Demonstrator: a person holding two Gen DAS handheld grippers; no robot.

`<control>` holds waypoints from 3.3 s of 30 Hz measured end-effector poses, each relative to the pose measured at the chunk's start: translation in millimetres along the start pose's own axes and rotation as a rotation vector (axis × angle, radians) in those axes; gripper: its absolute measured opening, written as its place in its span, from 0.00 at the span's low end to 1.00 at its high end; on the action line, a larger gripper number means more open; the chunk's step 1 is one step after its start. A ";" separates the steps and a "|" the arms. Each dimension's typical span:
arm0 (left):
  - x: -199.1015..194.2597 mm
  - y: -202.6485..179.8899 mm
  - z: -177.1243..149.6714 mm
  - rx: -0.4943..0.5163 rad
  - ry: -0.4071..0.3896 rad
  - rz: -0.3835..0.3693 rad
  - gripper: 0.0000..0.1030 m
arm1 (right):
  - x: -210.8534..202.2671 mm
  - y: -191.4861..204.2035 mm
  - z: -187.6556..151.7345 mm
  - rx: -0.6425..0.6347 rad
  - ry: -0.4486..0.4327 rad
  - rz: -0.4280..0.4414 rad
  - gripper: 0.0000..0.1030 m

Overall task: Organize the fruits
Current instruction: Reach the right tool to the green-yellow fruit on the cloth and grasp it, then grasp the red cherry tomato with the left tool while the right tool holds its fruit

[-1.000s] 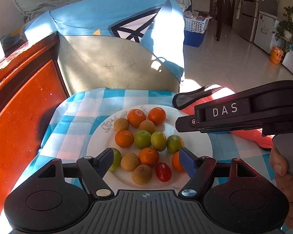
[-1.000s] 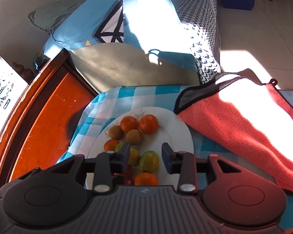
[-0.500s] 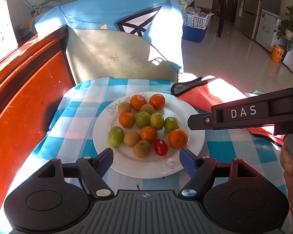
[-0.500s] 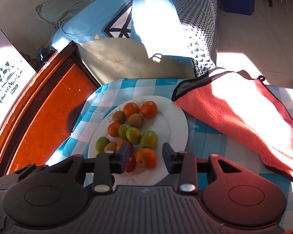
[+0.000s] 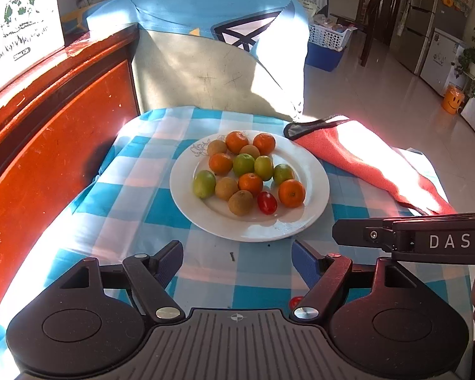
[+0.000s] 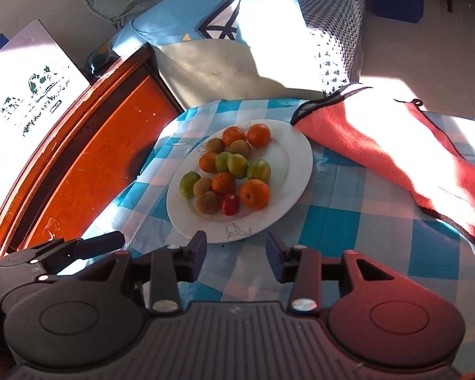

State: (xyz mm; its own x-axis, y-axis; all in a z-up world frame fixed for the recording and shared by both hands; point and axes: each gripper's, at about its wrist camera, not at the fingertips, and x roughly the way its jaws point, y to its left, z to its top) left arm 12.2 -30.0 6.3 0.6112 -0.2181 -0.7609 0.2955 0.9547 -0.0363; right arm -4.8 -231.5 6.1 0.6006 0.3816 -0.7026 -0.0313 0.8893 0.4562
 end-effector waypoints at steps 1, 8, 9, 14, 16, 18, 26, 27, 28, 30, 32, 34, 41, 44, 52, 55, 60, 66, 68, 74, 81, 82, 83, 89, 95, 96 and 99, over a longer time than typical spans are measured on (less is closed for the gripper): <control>-1.4 1.6 -2.3 -0.006 0.002 0.001 0.75 | -1.9 0.1 -3.1 0.001 0.003 0.003 0.44; -9.6 8.1 -19.1 -0.012 0.016 -0.005 0.75 | -10.6 2.5 -25.2 -0.031 0.030 0.008 0.44; -10.4 8.4 -22.6 -0.009 0.020 -0.002 0.75 | -11.6 3.9 -28.7 -0.047 0.035 0.007 0.44; -12.9 12.3 -33.4 -0.014 0.037 0.005 0.75 | -10.4 10.8 -45.7 -0.124 0.065 -0.003 0.44; -13.4 15.5 -37.6 -0.024 0.046 0.013 0.75 | -8.7 14.7 -52.3 -0.165 0.076 -0.015 0.44; -13.2 19.4 -41.8 -0.037 0.060 0.011 0.75 | -6.2 18.6 -58.4 -0.204 0.083 -0.032 0.44; -11.3 27.6 -47.3 -0.064 0.079 0.027 0.75 | 9.7 27.8 -70.0 -0.258 0.123 -0.040 0.44; -11.2 28.7 -47.0 -0.074 0.080 0.022 0.75 | 11.3 28.5 -70.9 -0.265 0.125 -0.043 0.44; -11.1 29.8 -46.6 -0.086 0.081 0.016 0.75 | 12.6 29.0 -71.7 -0.271 0.124 -0.050 0.44; -10.0 30.1 -46.0 -0.097 0.081 0.011 0.75 | 15.0 29.1 -72.6 -0.276 0.120 -0.062 0.44; -9.0 29.3 -45.6 -0.095 0.081 0.013 0.75 | 18.9 28.1 -72.4 -0.268 0.125 -0.067 0.44; -7.5 27.4 -45.6 -0.092 0.083 0.012 0.75 | 20.6 27.9 -72.9 -0.265 0.125 -0.067 0.43; -2.5 19.9 -44.9 -0.081 0.081 -0.011 0.75 | 22.4 29.7 -73.7 -0.282 0.113 -0.065 0.33; -0.8 14.9 -44.8 -0.069 0.077 -0.027 0.75 | 20.3 28.4 -73.9 -0.283 0.120 -0.058 0.33; 8.5 -8.9 -46.3 -0.006 0.068 -0.083 0.73 | -0.7 2.4 -63.2 -0.178 0.089 -0.141 0.33; 13.4 -21.1 -47.1 0.020 0.063 -0.113 0.72 | -4.7 -10.5 -58.5 -0.128 0.081 -0.190 0.33; 21.2 -34.6 -47.4 0.038 0.053 -0.150 0.70 | -12.3 -27.9 -54.9 -0.041 0.075 -0.201 0.33; 27.7 -40.0 -49.3 0.048 0.040 -0.165 0.61 | -18.8 -38.2 -52.2 0.017 0.067 -0.197 0.33; 29.6 -41.0 -49.8 0.053 0.038 -0.165 0.56 | -19.5 -38.5 -52.0 0.022 0.070 -0.199 0.33; 32.7 -46.3 -51.2 0.093 0.029 -0.165 0.42 | -22.7 -36.9 -50.8 0.024 0.062 -0.187 0.33; 35.7 -46.6 -52.7 0.108 0.035 -0.133 0.39 | -23.1 -35.0 -50.2 0.026 0.065 -0.175 0.33; 35.9 -47.4 -52.9 0.114 0.034 -0.131 0.37 | -22.7 -34.6 -50.3 0.025 0.067 -0.173 0.33; 35.9 -48.4 -53.2 0.121 0.031 -0.132 0.36 | -21.9 -34.2 -50.4 0.026 0.070 -0.170 0.33; 35.7 -46.2 -51.9 0.106 0.024 -0.154 0.23 | -18.7 -30.5 -50.9 0.023 0.076 -0.167 0.33; 33.4 -48.0 -51.0 0.104 0.022 -0.149 0.23 | -16.4 -27.9 -50.8 0.019 0.078 -0.164 0.33; 32.7 -48.0 -50.4 0.105 0.018 -0.145 0.23 | -16.1 -27.0 -50.5 0.019 0.077 -0.163 0.33; 28.9 -46.2 -46.2 0.096 0.004 -0.130 0.23 | -16.5 -24.7 -49.2 0.017 0.069 -0.159 0.33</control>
State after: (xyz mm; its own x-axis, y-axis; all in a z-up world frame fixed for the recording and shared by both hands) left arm -17.7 -71.1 -43.9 0.5604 -0.3374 -0.7563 0.4407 0.8947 -0.0726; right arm -53.2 -247.4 -20.4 0.5403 0.2531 -0.8025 0.0735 0.9359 0.3446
